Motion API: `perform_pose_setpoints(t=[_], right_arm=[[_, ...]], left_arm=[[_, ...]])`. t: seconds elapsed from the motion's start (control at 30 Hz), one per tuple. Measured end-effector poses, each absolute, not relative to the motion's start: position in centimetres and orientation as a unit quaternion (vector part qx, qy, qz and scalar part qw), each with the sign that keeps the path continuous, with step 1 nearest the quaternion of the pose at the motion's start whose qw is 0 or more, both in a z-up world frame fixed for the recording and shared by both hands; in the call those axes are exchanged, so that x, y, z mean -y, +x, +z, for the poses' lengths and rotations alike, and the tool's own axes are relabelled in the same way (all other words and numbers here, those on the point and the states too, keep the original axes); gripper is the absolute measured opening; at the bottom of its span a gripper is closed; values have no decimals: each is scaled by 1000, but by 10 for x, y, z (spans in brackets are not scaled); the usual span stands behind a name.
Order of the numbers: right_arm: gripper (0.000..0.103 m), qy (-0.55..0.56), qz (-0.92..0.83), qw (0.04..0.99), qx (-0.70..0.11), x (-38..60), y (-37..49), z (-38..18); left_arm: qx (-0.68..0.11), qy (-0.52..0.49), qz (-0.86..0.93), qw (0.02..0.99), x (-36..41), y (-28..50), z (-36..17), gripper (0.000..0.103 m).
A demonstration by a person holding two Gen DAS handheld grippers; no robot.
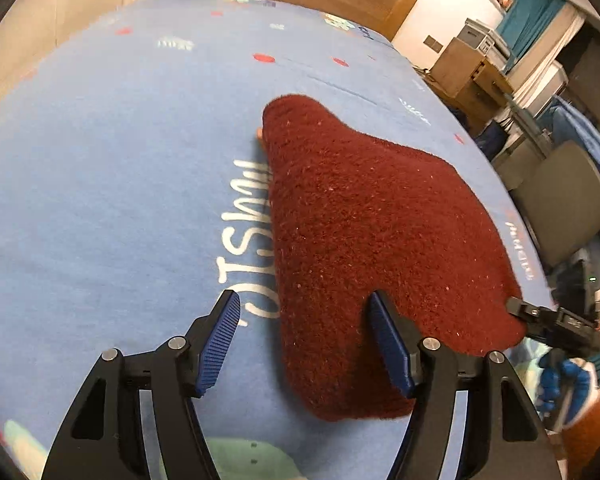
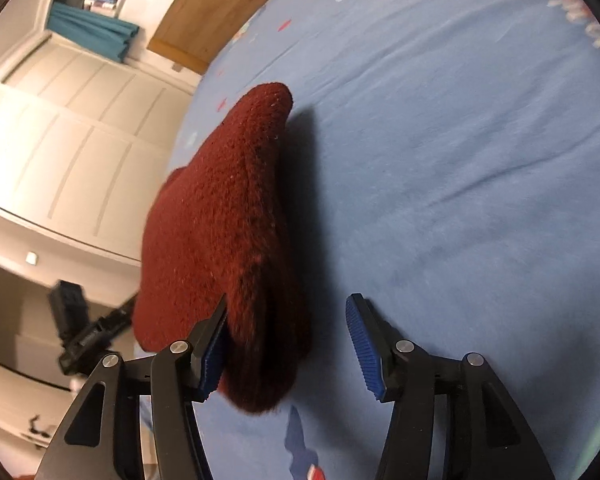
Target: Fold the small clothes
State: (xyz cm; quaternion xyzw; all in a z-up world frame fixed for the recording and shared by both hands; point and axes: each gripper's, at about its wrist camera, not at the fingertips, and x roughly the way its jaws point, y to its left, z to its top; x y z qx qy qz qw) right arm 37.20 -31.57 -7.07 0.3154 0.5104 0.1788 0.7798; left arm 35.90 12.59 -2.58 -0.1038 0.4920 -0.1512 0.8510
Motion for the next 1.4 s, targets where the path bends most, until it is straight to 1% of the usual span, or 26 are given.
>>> perform_pose_setpoints(t=[0.1,0.17,0.2,0.37,0.47,0.53,0.67,0.7,0.73,0.8,0.83,0.9,0.93,0.97,1.0,1.03,1.07,1.13,1.17,1.27,1.33,1.4], right_arm=[[56,290,145,794,-514,321,361,-56],[56,265,122,805,-517,324,354,-45],[56,254,112,810,-517,323,347,-38],[56,205,85,830,-512,295,332,-1],[57,181,76,842,-502,290,297,14],[57,166,69,850,-495,282,280,23],[57,144,59,866,-475,270,238,45],[57,140,56,869,-471,266,233,49],[57,137,53,873,-465,263,223,54],[59,135,45,879,-455,257,212,61],[60,135,39,883,-449,255,203,64],[64,132,28,888,-439,251,187,71],[65,130,22,891,-435,249,180,74],[67,127,17,894,-430,247,173,77],[72,125,12,896,-426,245,169,80],[75,123,6,899,-420,243,162,85],[80,119,-1,903,-412,242,156,89],[81,112,-15,910,-399,241,144,98],[83,110,-22,913,-392,241,137,102],[93,104,-38,920,-376,242,125,112],[103,96,-46,924,-368,241,118,117],[103,86,-50,928,-358,238,110,123]], left_arm=[[-482,-89,-116,864,-125,335,-17,61],[-478,-82,-95,869,-97,330,-15,61],[-474,-78,-81,874,-97,318,-10,61],[-454,-56,-41,888,-72,289,8,61],[-440,-52,-25,896,-64,277,20,62],[-429,-48,-19,902,-63,262,26,66],[-414,-38,-10,909,-57,238,37,66],[-410,-37,-8,911,-57,229,41,69],[-407,-36,-6,913,-56,225,42,75],[-398,-32,-3,917,-57,211,47,81],[-393,-29,-1,919,-57,205,50,82],[-384,-20,-1,923,-56,190,58,82],[-381,-18,-1,925,-57,182,62,83],[-377,-15,0,926,-57,178,64,85],[-372,-12,1,928,-57,173,66,92],[-364,-7,3,931,-56,166,69,94],[-359,-2,4,933,-55,162,71,95],[-346,9,4,938,-53,152,76,99],[-340,13,4,940,-53,147,77,100],[-328,15,3,945,-53,134,81,101],[-324,15,3,946,-53,127,83,102],[-318,16,4,948,-54,121,86,102]])
